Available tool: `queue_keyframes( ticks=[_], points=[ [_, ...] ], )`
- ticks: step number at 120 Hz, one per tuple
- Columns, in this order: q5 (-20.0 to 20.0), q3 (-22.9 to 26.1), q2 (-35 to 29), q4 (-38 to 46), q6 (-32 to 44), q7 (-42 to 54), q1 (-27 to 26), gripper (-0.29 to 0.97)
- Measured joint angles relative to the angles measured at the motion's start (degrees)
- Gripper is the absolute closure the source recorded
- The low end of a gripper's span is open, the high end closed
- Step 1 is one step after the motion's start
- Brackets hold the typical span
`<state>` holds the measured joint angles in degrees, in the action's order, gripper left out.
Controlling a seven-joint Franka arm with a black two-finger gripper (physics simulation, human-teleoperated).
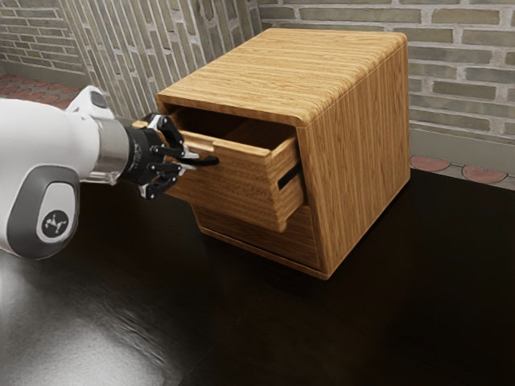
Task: Pull the drawer handle with one arm to open the drawer
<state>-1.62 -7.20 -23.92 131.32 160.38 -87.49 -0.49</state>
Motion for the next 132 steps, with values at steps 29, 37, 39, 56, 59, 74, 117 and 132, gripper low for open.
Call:
queue_keyframes(
  ticks=[29,37,39,56,59,74,117,132],
  points=[
    [-0.01,-0.01,-3.51,2.87,-0.12,0.05,0.09,0.76],
    [-0.02,-0.07,-4.75,3.9,-0.17,0.06,0.14,0.77],
    [-0.02,-0.08,-5.1,4.15,-0.2,0.06,0.15,0.77],
    [-0.06,-0.1,-7.84,6.4,-0.37,0.08,0.31,0.77],
    [-0.07,-0.1,-8.36,6.77,-0.44,0.08,0.33,0.77],
    [-0.11,-0.1,-10.57,8.44,-0.8,0.1,0.55,0.77],
    [-0.11,0.04,-17.15,13.25,-2.02,0.14,2.02,0.78],
    [-0.12,0.07,-19.52,14.62,-2.82,0.15,2.4,0.78]
  ],
)
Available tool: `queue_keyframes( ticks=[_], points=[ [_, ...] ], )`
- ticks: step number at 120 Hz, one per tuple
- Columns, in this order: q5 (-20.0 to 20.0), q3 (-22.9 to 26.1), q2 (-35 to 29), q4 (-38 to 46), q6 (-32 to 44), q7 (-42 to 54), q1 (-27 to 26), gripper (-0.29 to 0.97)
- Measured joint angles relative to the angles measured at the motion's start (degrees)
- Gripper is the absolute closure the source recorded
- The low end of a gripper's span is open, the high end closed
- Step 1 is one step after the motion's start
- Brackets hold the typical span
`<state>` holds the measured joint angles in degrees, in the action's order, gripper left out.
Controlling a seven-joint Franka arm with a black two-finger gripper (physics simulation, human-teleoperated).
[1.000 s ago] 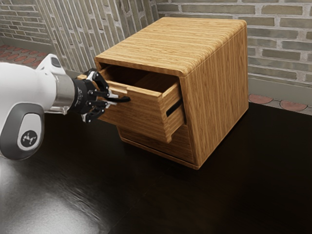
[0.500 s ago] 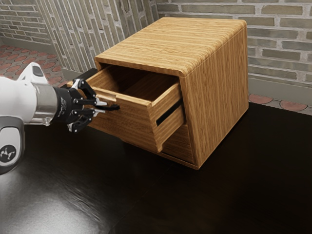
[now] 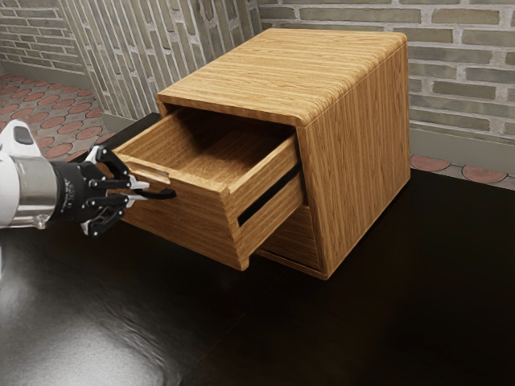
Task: Pull the drawer handle with one arm to open the drawer
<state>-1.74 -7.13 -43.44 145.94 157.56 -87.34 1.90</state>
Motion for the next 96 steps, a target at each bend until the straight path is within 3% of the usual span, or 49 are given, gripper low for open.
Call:
queue_keyframes(
  ticks=[57,78,89,96],
  points=[
    [0.01,0.36,-6.45,3.72,-2.59,0.23,1.49,0.77],
    [0.15,1.23,-9.67,4.7,-3.53,0.59,2.16,0.56],
    [0.39,5.99,-9.4,2.99,-5.02,0.61,3.47,0.36],
    [1.33,10.56,-4.81,-5.39,-10.2,0.71,3.8,0.28]
  ],
)
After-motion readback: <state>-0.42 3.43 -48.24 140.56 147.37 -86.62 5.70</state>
